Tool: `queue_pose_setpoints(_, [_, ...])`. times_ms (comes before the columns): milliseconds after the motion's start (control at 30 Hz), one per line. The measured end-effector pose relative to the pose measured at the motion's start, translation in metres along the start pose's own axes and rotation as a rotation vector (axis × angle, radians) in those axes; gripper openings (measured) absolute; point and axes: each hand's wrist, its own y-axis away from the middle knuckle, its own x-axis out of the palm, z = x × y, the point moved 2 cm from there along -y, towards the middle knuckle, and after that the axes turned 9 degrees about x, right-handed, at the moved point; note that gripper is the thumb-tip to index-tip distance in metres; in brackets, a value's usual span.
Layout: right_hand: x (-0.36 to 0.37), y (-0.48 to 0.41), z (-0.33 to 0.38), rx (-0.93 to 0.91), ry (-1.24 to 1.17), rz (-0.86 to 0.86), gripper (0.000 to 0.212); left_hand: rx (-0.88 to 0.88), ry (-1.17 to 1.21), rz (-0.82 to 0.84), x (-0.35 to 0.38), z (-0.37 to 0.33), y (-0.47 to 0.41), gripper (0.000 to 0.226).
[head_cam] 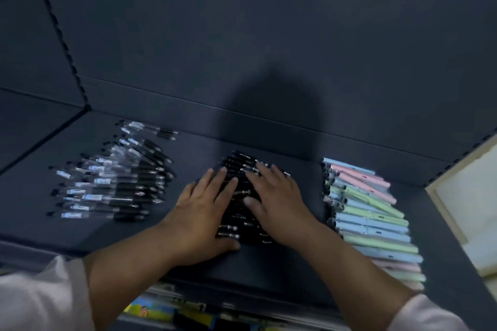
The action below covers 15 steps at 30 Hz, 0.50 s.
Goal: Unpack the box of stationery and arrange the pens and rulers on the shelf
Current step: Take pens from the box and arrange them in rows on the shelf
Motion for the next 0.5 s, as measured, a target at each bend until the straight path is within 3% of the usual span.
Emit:
queue_pose_setpoints(100, [0.023, 0.007, 0.009, 0.047, 0.054, 0.09, 0.071, -0.086, 0.205, 0.001, 0.009, 0.003, -0.003, 0.114])
queue_pose_setpoints(200, [0.025, 0.013, 0.007, 0.067, -0.053, 0.033, 0.083, -0.078, 0.383, -0.056, 0.018, -0.006, -0.003, 0.103])
queue_pose_setpoints(333, [0.011, 0.015, -0.01, 0.345, -0.251, -0.246, 0.058, -0.146, 0.403, -0.249, 0.018, -0.004, -0.009, 0.09])
queue_pose_setpoints(400, [0.013, 0.017, -0.018, 0.482, -0.348, -0.224, 0.056, -0.203, 0.463, -0.299, 0.017, 0.002, -0.014, 0.084])
queue_pose_setpoints(500, [0.023, 0.024, -0.015, 0.506, -0.408, -0.129, 0.061, -0.245, 0.594, -0.327, 0.014, 0.005, -0.024, 0.075])
